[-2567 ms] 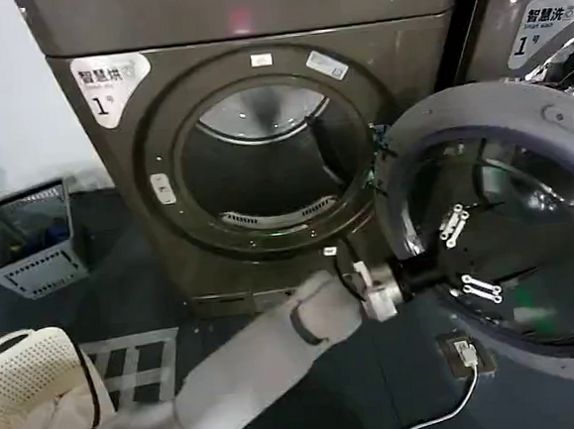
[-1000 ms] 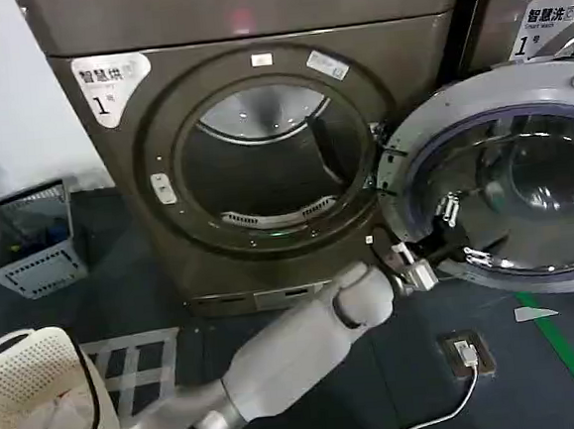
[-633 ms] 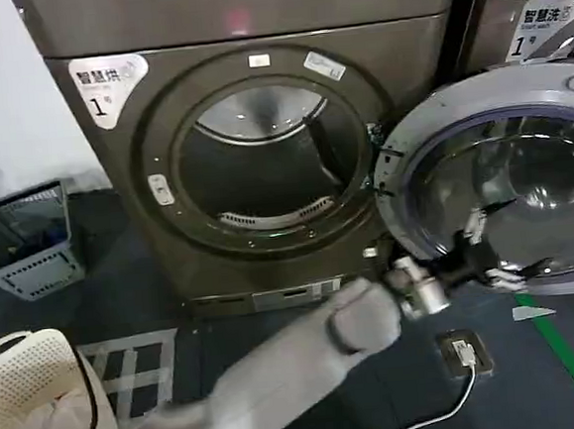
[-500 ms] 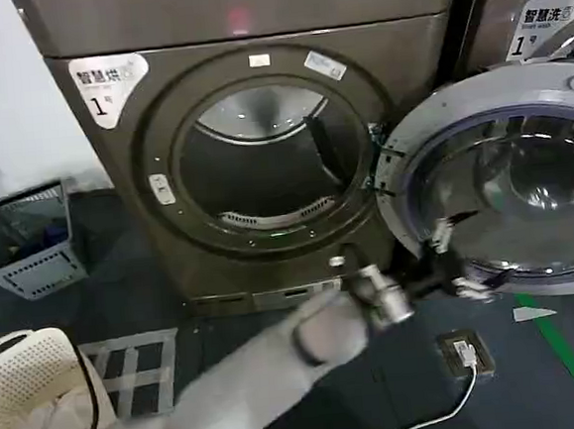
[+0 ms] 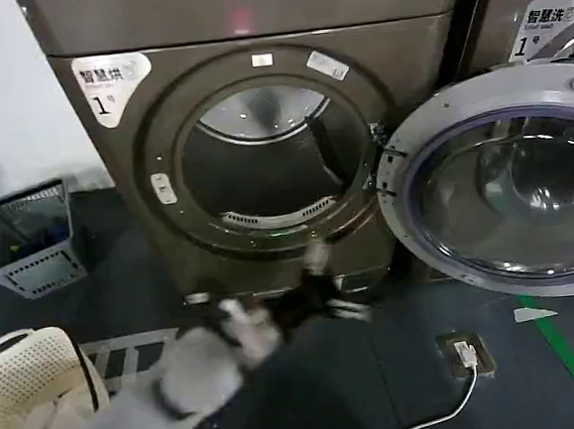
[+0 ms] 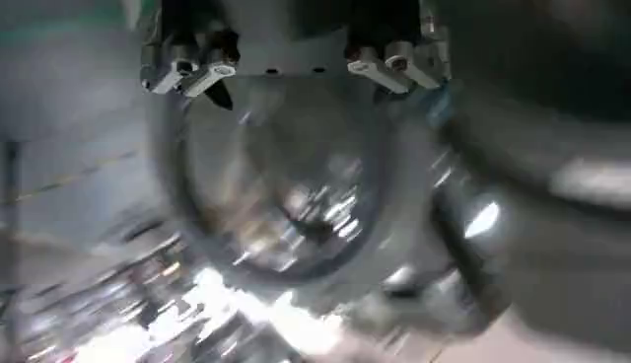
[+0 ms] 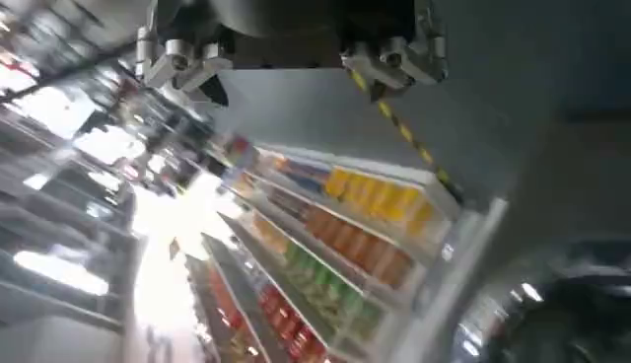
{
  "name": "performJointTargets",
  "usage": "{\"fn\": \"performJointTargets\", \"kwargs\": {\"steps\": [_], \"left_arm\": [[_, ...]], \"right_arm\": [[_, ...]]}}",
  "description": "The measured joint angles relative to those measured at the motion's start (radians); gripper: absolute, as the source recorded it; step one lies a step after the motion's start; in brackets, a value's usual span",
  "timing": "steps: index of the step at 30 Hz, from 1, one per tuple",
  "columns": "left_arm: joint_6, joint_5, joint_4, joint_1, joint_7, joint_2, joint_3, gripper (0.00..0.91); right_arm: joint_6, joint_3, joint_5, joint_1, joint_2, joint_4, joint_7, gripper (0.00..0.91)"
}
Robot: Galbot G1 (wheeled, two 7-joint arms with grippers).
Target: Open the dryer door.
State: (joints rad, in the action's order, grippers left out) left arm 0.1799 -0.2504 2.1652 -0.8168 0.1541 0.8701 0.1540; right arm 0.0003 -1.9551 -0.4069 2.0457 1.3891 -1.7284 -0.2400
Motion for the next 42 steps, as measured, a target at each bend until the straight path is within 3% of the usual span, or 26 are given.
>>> {"fn": "performJointTargets", "kwargs": {"steps": [11, 25, 33, 42], "left_arm": [[0.182, -0.228, 0.025, -0.402, -0.045, -0.111, -0.535, 0.907], [0.557, -0.754, -0.076, -0.629, -0.321, -0.17, -0.957, 0.907], [0.558, -0.985, -0.164, -0.74, -0.468, -0.264, -1.072, 0.907], [0.557, -1.268, -0.306, -0.782, -0.677, -0.388, -1.05, 0.907]], "right_arm": [[-0.024, -0.005, 0.007, -0.02, 0.036, 0.074, 0.055, 0.907], [-0.004, -0.003, 0.003, -0.034, 0.051, 0.145, 0.049, 0.907], [0.006, 0.013, 0.0, -0.048, 0.058, 0.158, 0.047, 0.907], [0.004, 0.012, -0.021, -0.05, 0.054, 0.168, 0.056, 0.907]]}}
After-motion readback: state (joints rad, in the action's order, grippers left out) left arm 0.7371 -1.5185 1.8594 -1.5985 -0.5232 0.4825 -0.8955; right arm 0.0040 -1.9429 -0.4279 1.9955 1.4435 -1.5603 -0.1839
